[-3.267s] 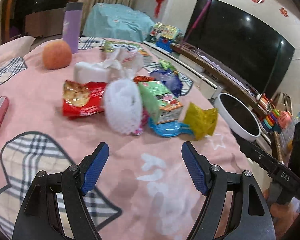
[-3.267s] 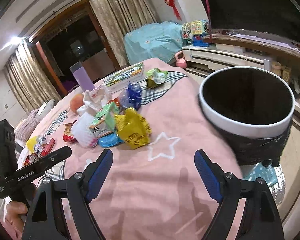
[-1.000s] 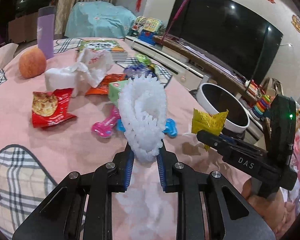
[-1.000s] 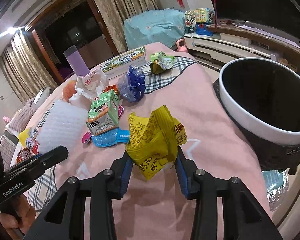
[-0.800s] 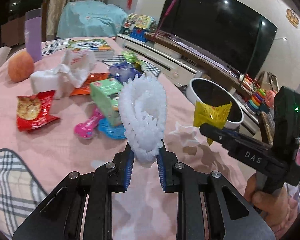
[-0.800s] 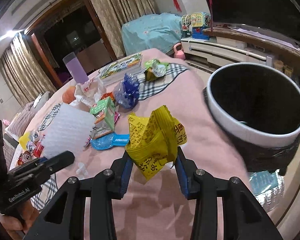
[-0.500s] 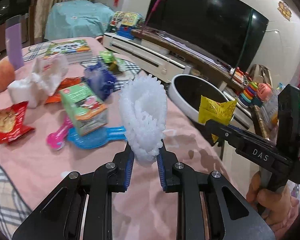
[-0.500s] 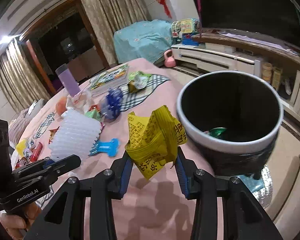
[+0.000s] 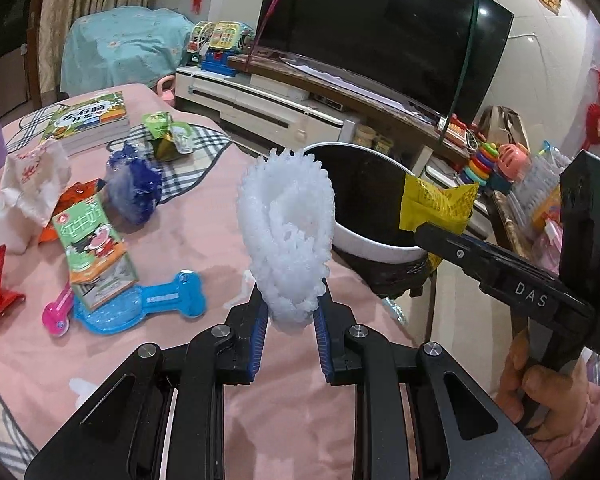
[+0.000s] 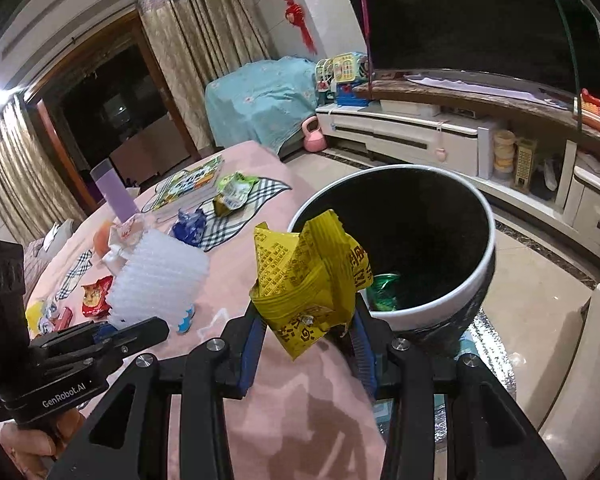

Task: Collect trash
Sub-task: 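Carry the foam net and yellow wrapper over the trash bin with both tools, then open both tools to drop the foam net and wrapper into the bin, then move both tools back over the table toward the red chip bag and green carton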

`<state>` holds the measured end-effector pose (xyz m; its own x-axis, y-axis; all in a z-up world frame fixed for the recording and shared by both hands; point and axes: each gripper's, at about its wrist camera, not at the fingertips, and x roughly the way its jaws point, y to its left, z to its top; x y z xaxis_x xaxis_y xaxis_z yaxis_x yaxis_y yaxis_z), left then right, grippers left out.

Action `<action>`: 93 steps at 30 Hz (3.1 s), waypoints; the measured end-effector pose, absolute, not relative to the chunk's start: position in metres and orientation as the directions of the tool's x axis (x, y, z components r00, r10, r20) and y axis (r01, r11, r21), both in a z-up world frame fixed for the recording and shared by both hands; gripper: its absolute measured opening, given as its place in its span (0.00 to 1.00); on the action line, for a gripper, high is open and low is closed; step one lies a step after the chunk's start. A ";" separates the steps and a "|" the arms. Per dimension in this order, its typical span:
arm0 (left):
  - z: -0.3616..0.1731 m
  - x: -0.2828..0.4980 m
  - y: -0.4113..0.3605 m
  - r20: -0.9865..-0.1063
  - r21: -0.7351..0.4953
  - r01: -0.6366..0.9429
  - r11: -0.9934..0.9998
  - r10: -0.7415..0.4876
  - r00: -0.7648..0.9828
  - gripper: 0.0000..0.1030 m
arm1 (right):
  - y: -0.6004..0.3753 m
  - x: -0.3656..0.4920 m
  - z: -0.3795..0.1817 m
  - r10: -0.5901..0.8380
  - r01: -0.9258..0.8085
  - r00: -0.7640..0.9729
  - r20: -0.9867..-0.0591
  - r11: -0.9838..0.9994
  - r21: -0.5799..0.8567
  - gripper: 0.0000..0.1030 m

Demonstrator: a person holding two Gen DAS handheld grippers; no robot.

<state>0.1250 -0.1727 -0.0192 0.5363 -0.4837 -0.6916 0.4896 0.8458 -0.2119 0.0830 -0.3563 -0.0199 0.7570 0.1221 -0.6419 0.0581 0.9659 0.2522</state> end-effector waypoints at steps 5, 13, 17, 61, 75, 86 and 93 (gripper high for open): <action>-0.020 0.129 -0.182 -0.696 -0.204 0.499 0.843 -0.483 0.531 0.20 | -0.363 0.085 -0.022 0.119 0.064 0.755 -0.645 0.965 0.254 0.40; -0.015 0.139 -0.205 -0.703 -0.177 0.534 0.827 -0.486 0.520 0.20 | -0.378 0.090 -0.023 0.109 0.080 0.753 -0.649 0.964 0.255 0.40; -0.012 0.147 -0.217 -0.702 -0.161 0.552 0.818 -0.488 0.518 0.20 | -0.386 0.095 -0.020 0.100 0.085 0.752 -0.651 0.965 0.248 0.41; -0.019 0.210 -0.302 -0.776 -0.075 0.616 0.784 -0.434 0.457 0.43 | -0.438 0.153 -0.028 0.061 0.107 0.668 -0.741 0.978 0.177 0.47; -0.017 0.195 -0.260 -0.743 -0.120 0.559 0.820 -0.448 0.497 0.56 | -0.435 0.138 -0.016 0.069 0.103 0.685 -0.726 0.976 0.190 0.58; -0.024 0.154 -0.162 -0.692 -0.224 0.393 0.892 -0.430 0.581 0.66 | -0.389 0.100 -0.013 0.145 0.072 0.754 -0.641 0.951 0.301 0.85; -0.029 0.134 -0.096 -0.686 -0.253 0.288 0.924 -0.381 0.620 0.67 | -0.342 0.094 -0.026 0.218 0.025 0.737 -0.640 0.937 0.349 0.91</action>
